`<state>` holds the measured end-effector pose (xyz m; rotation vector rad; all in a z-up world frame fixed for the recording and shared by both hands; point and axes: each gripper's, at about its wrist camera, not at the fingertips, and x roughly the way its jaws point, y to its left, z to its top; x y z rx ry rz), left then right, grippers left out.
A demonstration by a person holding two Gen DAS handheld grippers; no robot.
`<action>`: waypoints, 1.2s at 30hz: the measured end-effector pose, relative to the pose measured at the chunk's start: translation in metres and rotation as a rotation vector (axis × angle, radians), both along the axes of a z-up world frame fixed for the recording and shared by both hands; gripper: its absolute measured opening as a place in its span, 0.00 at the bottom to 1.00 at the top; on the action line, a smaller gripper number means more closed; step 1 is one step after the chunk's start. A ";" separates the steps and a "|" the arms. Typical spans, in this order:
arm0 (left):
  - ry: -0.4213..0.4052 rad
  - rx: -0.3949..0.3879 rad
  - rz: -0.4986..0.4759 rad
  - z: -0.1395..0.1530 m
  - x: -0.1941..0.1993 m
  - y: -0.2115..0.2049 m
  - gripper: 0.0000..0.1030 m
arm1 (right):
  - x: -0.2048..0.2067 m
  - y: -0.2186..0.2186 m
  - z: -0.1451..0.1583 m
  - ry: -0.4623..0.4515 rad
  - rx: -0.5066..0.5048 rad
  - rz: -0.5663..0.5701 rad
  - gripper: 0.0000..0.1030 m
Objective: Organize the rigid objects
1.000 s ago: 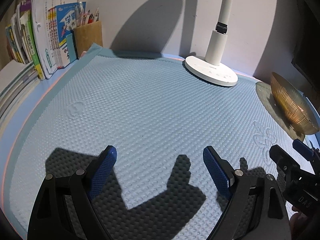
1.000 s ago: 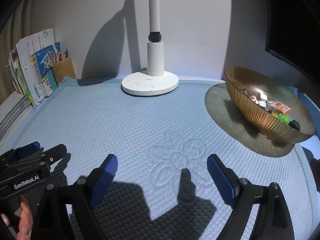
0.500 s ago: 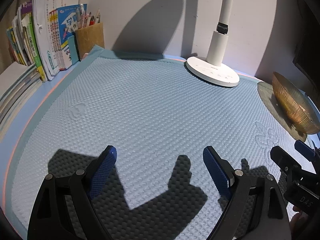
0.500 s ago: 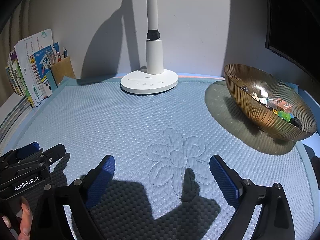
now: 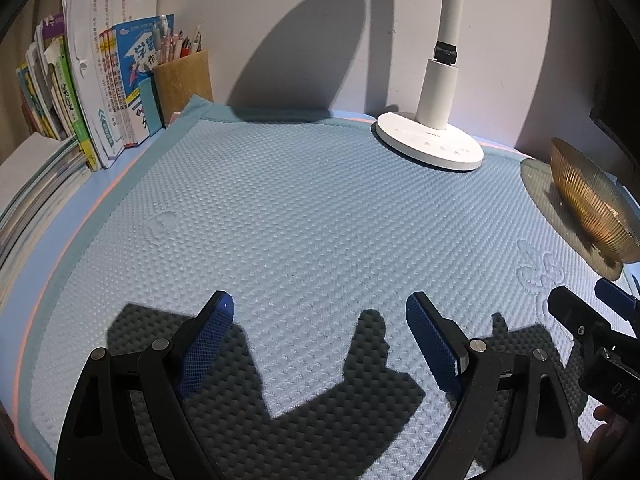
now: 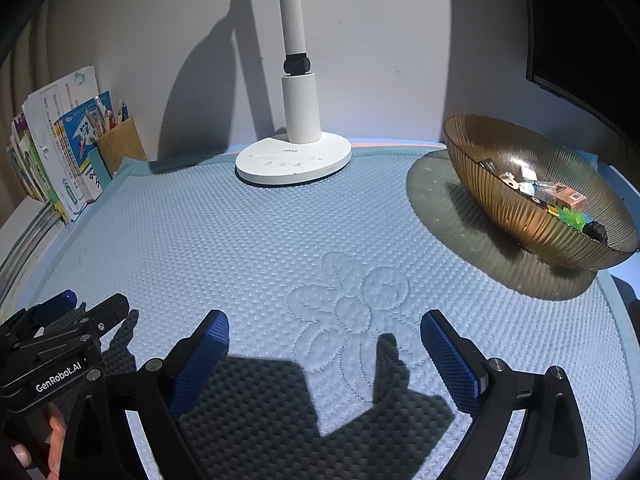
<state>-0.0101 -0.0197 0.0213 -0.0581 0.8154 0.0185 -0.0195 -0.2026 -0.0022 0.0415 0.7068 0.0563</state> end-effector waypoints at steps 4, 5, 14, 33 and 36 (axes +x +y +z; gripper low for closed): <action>0.001 0.003 0.003 0.000 0.000 -0.001 0.85 | -0.001 0.000 0.000 -0.002 -0.001 -0.002 0.93; 0.002 0.005 0.004 0.000 0.000 -0.001 0.85 | -0.001 0.000 0.000 -0.002 0.000 -0.002 0.93; 0.013 0.010 0.001 -0.001 0.001 -0.004 0.85 | -0.001 0.001 0.000 0.004 0.010 -0.007 0.93; 0.030 0.016 -0.004 -0.002 0.003 -0.008 0.85 | 0.000 0.000 -0.001 0.012 0.026 -0.014 0.94; 0.030 0.015 -0.004 -0.002 0.003 -0.008 0.85 | 0.000 0.000 -0.001 0.014 0.028 -0.016 0.94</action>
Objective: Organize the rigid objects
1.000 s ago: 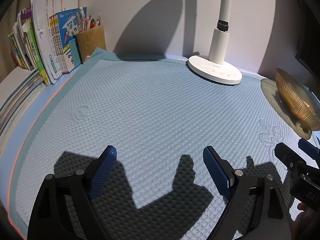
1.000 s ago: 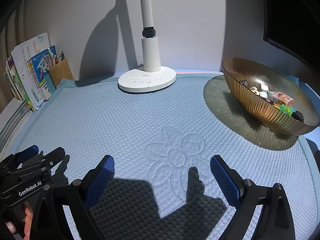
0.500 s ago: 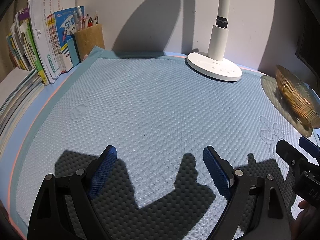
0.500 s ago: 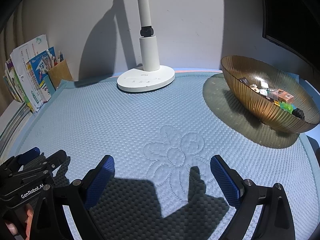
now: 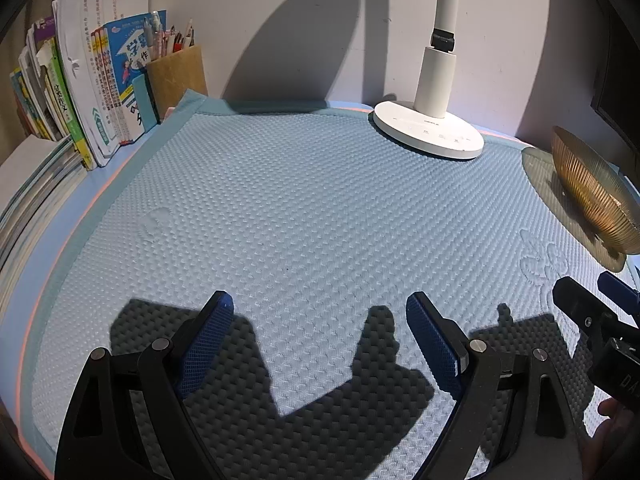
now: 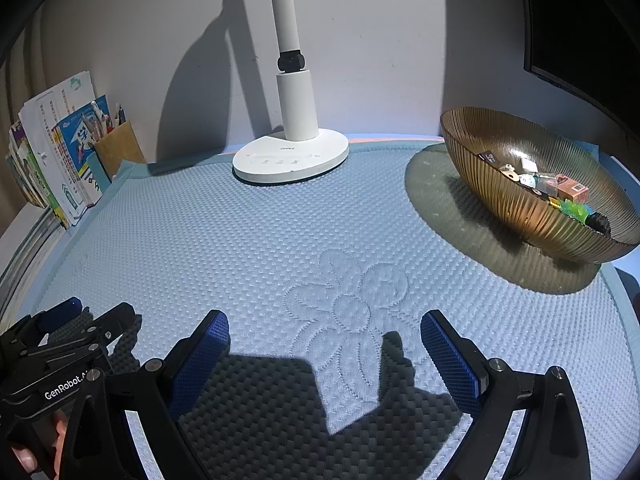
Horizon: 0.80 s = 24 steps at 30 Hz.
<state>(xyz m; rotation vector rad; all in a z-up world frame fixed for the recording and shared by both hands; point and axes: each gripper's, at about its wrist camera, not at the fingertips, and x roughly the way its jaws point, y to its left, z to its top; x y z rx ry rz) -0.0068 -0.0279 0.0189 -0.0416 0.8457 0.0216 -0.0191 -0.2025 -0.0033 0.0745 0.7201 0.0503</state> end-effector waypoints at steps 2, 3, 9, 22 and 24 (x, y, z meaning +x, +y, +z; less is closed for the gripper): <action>0.002 0.000 -0.002 0.000 0.001 0.000 0.85 | 0.000 0.000 0.000 0.001 0.001 0.000 0.94; 0.003 0.000 -0.003 -0.001 0.001 0.000 0.85 | 0.001 0.000 0.000 0.002 0.002 -0.001 0.94; 0.011 0.007 0.000 -0.002 0.001 -0.002 0.85 | 0.001 -0.001 -0.001 0.007 0.004 -0.003 0.94; 0.023 0.029 -0.012 -0.003 0.001 -0.004 0.85 | 0.003 -0.006 -0.002 0.013 0.011 -0.004 0.94; 0.028 0.030 -0.013 -0.004 0.002 -0.004 0.85 | 0.003 -0.007 -0.002 0.012 0.012 -0.004 0.94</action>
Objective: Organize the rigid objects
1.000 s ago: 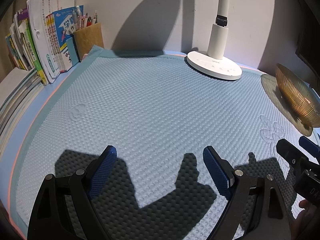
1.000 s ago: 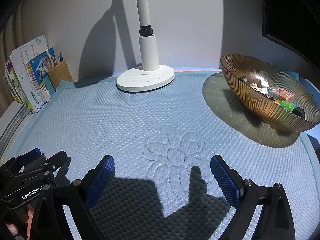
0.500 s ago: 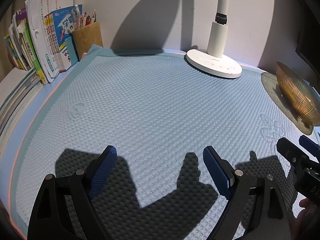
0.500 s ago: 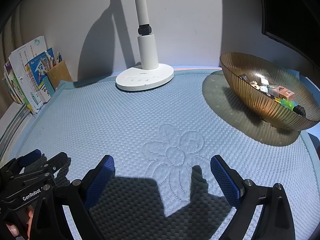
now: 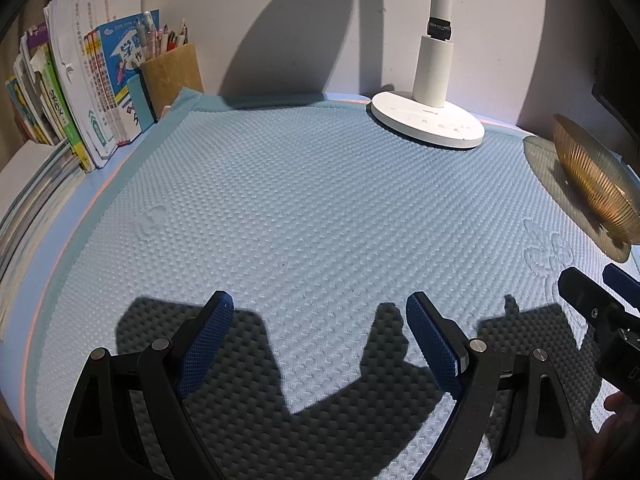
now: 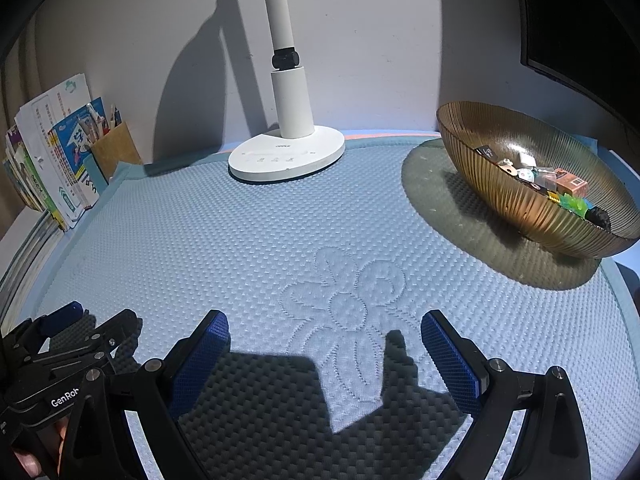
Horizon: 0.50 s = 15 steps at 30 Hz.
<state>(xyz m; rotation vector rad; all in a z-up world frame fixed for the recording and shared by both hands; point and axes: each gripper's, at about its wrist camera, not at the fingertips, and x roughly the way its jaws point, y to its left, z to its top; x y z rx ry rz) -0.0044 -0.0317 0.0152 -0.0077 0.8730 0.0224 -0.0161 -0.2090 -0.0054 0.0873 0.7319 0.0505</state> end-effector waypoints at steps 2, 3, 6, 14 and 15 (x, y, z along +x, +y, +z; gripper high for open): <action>0.008 0.003 -0.002 -0.001 0.001 -0.001 0.85 | 0.000 0.000 0.000 0.002 -0.001 -0.001 0.94; 0.009 0.004 -0.003 -0.001 0.001 -0.001 0.85 | 0.001 -0.001 -0.001 0.005 -0.001 0.000 0.94; 0.012 0.009 -0.004 -0.001 0.001 -0.002 0.85 | 0.003 -0.003 -0.001 0.009 -0.002 0.001 0.94; 0.054 0.010 -0.012 -0.006 0.006 -0.001 0.85 | 0.008 -0.006 -0.006 0.043 -0.016 -0.019 0.94; 0.060 0.007 -0.011 -0.006 0.006 -0.001 0.87 | 0.009 -0.006 -0.006 0.051 -0.022 -0.024 0.94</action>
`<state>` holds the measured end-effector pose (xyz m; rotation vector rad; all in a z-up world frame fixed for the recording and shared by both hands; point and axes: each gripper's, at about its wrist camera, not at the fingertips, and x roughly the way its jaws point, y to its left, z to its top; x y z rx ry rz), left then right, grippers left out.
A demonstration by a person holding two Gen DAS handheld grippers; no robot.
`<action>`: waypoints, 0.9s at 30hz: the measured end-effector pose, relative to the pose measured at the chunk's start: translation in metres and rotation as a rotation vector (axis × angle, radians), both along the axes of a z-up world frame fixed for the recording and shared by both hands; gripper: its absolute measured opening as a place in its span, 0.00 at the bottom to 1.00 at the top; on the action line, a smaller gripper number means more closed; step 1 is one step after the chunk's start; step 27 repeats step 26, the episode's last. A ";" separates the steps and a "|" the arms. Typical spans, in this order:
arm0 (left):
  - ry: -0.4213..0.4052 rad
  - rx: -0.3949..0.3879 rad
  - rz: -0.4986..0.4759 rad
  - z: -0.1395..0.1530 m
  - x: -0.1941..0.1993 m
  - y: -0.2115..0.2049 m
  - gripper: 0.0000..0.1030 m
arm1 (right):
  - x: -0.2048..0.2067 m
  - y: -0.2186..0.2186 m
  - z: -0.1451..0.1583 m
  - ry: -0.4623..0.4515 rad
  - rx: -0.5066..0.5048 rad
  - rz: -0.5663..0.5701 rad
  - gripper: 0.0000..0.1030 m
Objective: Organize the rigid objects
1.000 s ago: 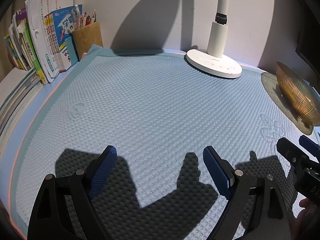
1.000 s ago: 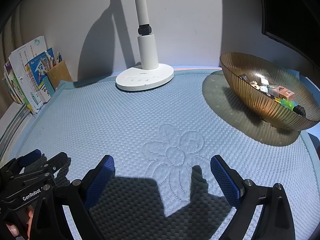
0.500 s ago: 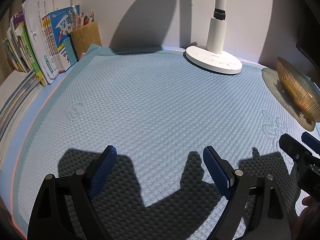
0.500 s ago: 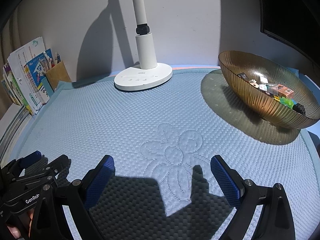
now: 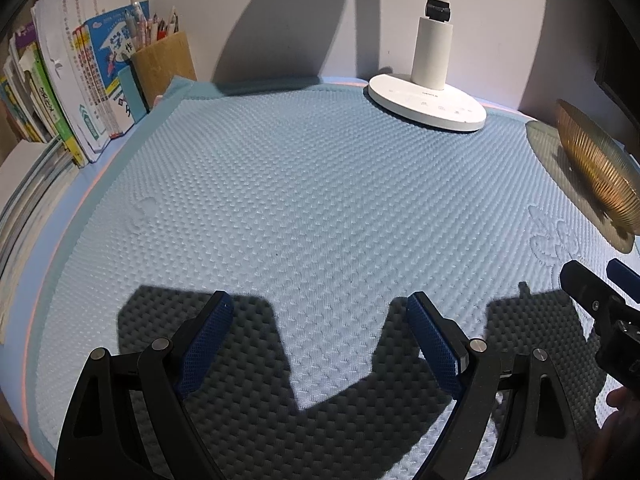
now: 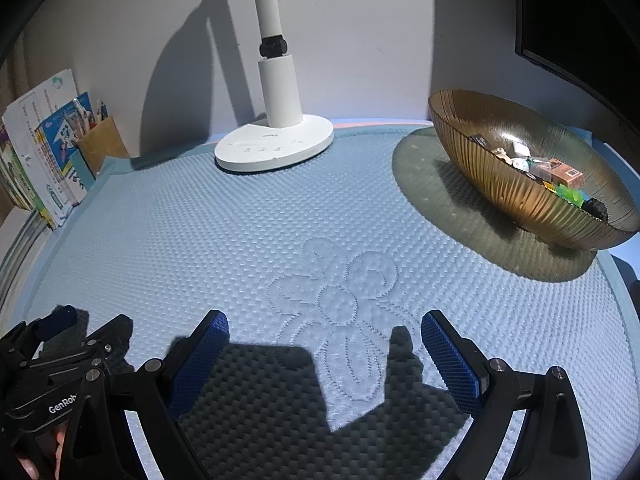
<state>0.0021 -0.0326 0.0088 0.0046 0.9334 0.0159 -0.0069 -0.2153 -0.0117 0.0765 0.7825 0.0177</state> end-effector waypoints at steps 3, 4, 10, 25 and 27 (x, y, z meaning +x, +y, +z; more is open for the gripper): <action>0.044 -0.014 0.017 -0.005 0.007 0.004 1.00 | 0.008 0.000 -0.007 0.065 -0.031 -0.031 0.96; 0.046 -0.025 0.017 -0.005 0.009 0.007 1.00 | 0.013 0.001 -0.013 0.115 -0.043 -0.040 1.00; 0.046 -0.027 0.014 -0.006 0.009 0.006 1.00 | 0.012 0.001 -0.019 0.160 -0.068 -0.027 1.00; 0.048 -0.032 0.009 -0.006 0.012 0.007 1.00 | -0.002 0.001 -0.020 0.108 -0.068 -0.002 1.00; 0.049 -0.029 0.009 -0.006 0.011 0.007 1.00 | -0.002 0.001 -0.020 0.108 -0.068 -0.002 1.00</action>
